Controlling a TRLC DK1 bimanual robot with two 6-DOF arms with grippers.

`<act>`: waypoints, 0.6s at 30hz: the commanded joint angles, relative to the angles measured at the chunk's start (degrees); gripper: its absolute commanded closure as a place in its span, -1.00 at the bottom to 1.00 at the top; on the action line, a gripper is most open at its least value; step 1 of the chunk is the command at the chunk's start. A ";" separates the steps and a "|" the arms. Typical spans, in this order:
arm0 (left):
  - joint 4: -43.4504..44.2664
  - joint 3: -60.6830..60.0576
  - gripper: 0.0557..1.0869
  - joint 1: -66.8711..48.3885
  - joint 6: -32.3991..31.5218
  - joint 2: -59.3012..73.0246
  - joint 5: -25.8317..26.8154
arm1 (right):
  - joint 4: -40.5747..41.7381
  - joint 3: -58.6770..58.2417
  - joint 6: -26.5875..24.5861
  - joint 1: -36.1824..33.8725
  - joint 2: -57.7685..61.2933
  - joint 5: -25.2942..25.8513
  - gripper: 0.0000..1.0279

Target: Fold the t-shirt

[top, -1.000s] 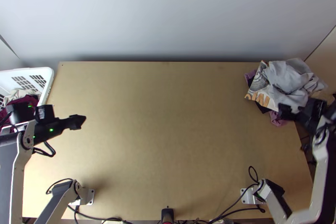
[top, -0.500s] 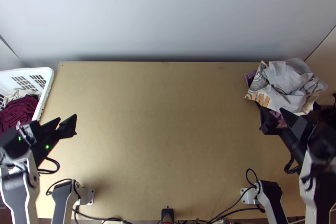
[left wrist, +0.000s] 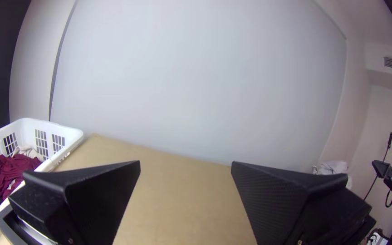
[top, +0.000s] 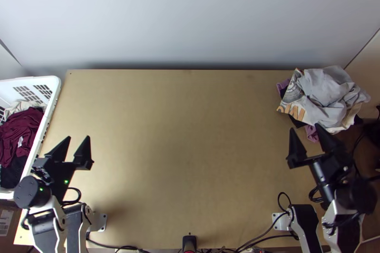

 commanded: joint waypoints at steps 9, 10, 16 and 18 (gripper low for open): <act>14.43 -14.95 -0.90 -1.56 4.35 -5.17 -0.13 | 13.65 -18.54 -5.30 4.37 -11.90 0.28 -0.90; 14.43 -15.65 -0.90 -1.47 5.14 -5.26 -0.13 | 14.01 -19.07 -5.65 4.45 -11.90 0.28 -0.90; 11.71 -16.53 -0.90 -1.12 10.94 -5.17 -1.27 | 14.80 -22.23 -6.18 4.37 -11.90 0.19 -0.90; 9.77 -16.53 -0.90 -1.21 11.47 -5.17 -2.41 | 11.28 -22.23 -5.83 4.45 -11.90 0.19 -0.90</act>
